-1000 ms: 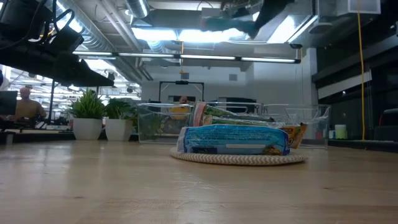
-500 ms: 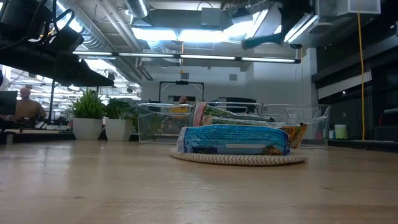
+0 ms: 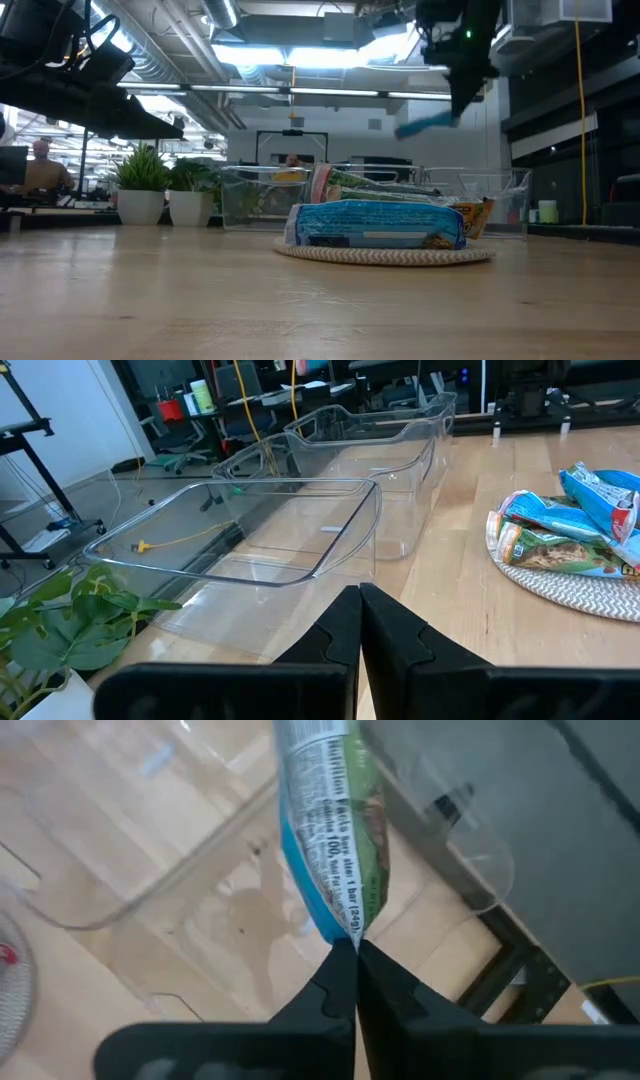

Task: Pick and place Granola Bars by type
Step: Put the red granola bar into the right transparent bin

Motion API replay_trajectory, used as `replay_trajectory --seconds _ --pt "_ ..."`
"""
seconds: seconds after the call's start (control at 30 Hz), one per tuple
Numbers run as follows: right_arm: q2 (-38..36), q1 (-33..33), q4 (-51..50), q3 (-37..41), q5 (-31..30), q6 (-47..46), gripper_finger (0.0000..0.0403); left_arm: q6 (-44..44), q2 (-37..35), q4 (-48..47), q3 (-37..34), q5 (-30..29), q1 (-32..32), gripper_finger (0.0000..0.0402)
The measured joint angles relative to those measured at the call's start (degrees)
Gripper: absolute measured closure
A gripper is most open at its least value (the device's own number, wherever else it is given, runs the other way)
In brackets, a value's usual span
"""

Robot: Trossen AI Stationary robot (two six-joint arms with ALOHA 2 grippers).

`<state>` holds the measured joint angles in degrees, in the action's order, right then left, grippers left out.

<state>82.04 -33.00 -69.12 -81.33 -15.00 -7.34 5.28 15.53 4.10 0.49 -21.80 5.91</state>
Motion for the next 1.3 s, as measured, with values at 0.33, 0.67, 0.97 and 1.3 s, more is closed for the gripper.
replay_trajectory --seconds 0.33,0.67,0.97,1.3 --pt "-0.02 -5.86 2.42 12.49 0.08 0.46 0.0396 -0.02 0.00 0.00 -0.01 0.00 -0.02 0.0398" --pt "-0.07 -9.32 10.65 19.60 4.14 2.96 0.0396 -0.02 -0.02 0.00 0.01 0.00 0.00 0.0398" --pt "-0.07 -9.74 17.42 23.65 7.20 4.05 0.0396 0.00 0.00 -0.01 0.01 0.00 -0.01 0.0398" --pt "-0.07 -9.74 18.08 24.60 7.64 4.78 0.0390 0.00 -0.01 -0.02 0.00 0.00 0.00 0.0398"
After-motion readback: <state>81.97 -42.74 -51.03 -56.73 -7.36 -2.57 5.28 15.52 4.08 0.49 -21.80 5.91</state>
